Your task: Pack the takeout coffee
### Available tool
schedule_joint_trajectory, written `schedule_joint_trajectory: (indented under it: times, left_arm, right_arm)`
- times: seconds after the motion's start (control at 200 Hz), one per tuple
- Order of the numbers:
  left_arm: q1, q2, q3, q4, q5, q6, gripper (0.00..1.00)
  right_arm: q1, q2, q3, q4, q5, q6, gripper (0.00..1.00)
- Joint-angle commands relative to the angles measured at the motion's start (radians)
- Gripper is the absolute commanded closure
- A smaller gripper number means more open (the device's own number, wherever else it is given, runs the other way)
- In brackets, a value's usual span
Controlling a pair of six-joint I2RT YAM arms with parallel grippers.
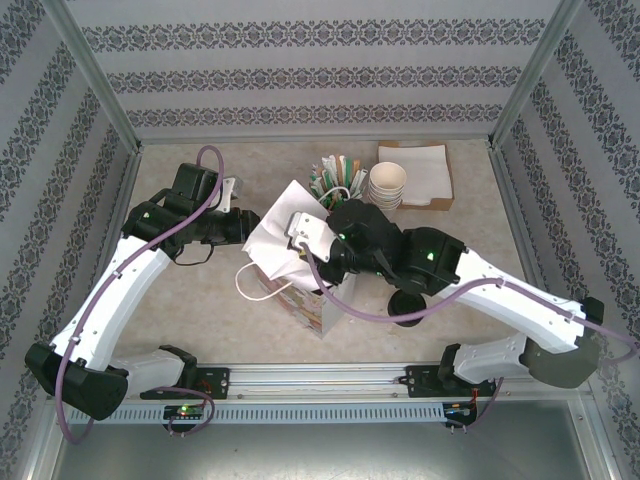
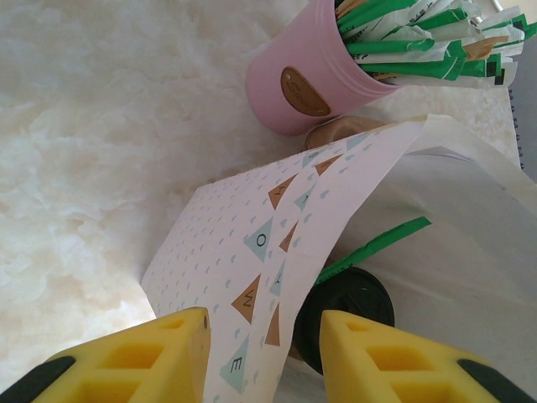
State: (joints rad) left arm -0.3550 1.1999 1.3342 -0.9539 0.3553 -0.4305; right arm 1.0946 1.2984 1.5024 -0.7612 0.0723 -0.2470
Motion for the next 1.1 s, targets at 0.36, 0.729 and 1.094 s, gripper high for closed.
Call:
schedule_joint_trajectory:
  times: [0.36,0.729,1.094]
  left_arm:
    - [-0.014,-0.02,-0.013,0.026,0.009,-0.021,0.6]
    - [-0.014,-0.02,-0.012,0.023,0.007,-0.022,0.6]
    - [-0.013,-0.02,-0.006,0.022,0.005,-0.023,0.6]
  right_arm:
    - [-0.09,0.167,0.127,-0.206,-0.199,0.153,1.0]
    - [-0.116,0.276,0.154,-0.314,-0.139,0.149,1.0]
    - [-0.121,0.364,0.189,-0.385,-0.187,0.14,1.0]
